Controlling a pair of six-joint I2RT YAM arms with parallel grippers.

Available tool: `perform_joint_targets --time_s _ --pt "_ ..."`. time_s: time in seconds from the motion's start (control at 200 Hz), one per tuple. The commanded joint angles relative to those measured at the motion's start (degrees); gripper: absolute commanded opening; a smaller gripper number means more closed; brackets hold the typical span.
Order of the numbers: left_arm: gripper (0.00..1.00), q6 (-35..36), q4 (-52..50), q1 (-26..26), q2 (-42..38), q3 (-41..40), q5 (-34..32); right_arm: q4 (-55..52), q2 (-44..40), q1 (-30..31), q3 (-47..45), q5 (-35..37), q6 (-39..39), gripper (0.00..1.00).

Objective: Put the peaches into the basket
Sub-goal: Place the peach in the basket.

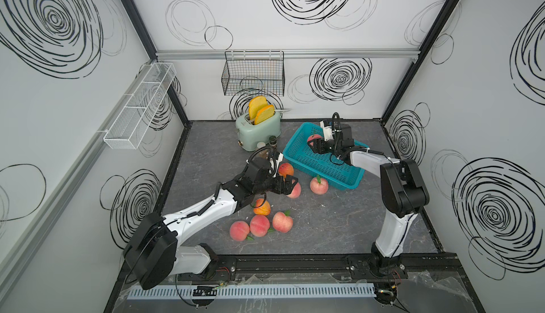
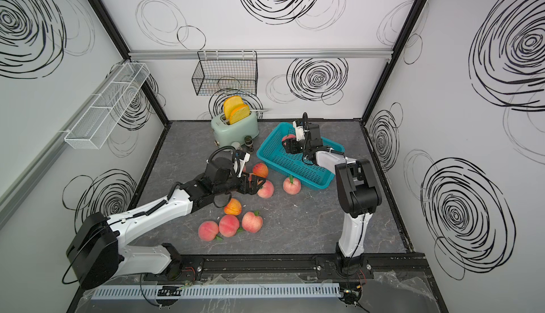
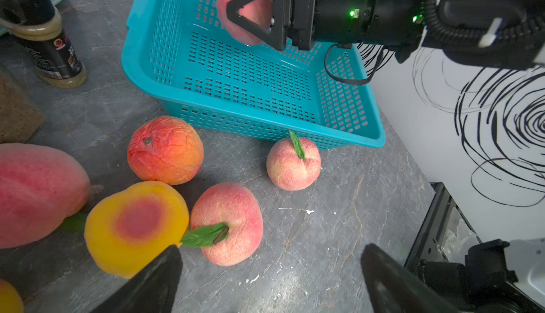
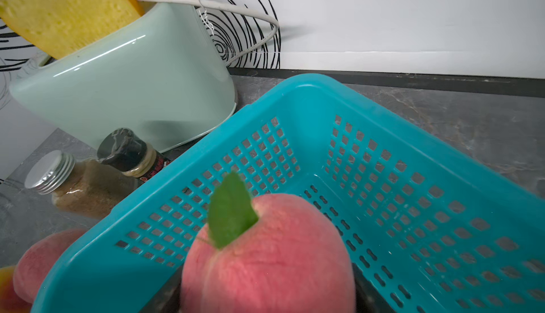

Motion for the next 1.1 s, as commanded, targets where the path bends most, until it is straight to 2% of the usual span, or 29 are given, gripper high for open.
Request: perform_joint_targets --time_s 0.0,0.28,1.095 --pt "0.98 1.0 3.2 0.8 1.7 2.3 1.1 3.2 3.0 -0.4 3.6 -2.6 1.3 0.50" --pt "0.98 0.7 4.9 1.4 4.3 2.8 0.9 3.1 9.9 -0.6 9.3 -3.2 1.5 0.49" --pt "0.98 0.6 4.9 1.7 2.8 0.9 -1.4 1.3 14.7 -0.8 12.6 -1.8 0.6 0.52"
